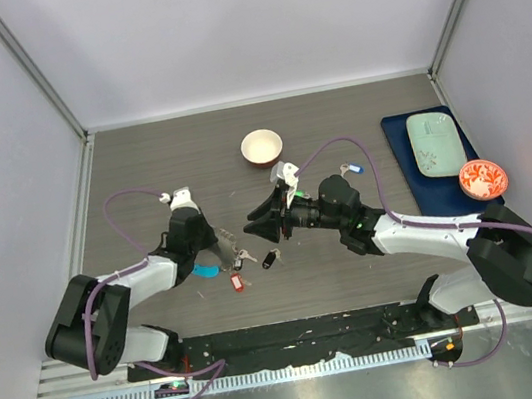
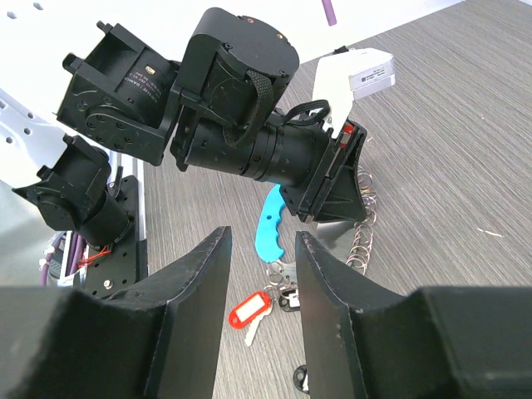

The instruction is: Put the keys on the keyring

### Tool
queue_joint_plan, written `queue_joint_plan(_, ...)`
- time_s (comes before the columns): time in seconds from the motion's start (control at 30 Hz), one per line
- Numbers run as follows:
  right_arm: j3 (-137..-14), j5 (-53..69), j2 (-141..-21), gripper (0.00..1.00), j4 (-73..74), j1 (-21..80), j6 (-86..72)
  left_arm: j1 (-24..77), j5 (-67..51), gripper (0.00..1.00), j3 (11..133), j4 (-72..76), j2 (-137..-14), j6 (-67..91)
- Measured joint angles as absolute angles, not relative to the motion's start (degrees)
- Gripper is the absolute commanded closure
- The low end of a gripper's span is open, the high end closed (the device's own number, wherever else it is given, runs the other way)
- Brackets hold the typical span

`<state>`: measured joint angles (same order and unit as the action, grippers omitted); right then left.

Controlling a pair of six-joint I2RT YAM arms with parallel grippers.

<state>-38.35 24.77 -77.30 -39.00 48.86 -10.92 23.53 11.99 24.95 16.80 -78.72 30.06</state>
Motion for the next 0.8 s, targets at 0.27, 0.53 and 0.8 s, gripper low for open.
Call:
queue_joint_plan(0.27,-38.35,24.80,-77.30,0.57,-39.00,48.86,-10.92,23.53,11.99,0.92,24.93,16.53,-78.74,30.04)
queue_joint_plan(0.53,-38.35,24.75,-77.69,0.49,-38.96,48.86,-10.96,23.53,11.94,1.00,24.93,16.23,-78.56,29.95)
queue_joint_plan(0.8,-38.37,20.78,-78.04,0.29,-37.82,48.86,-13.87,23.53,11.86,1.00,27.81,4.67,-69.67,26.02)
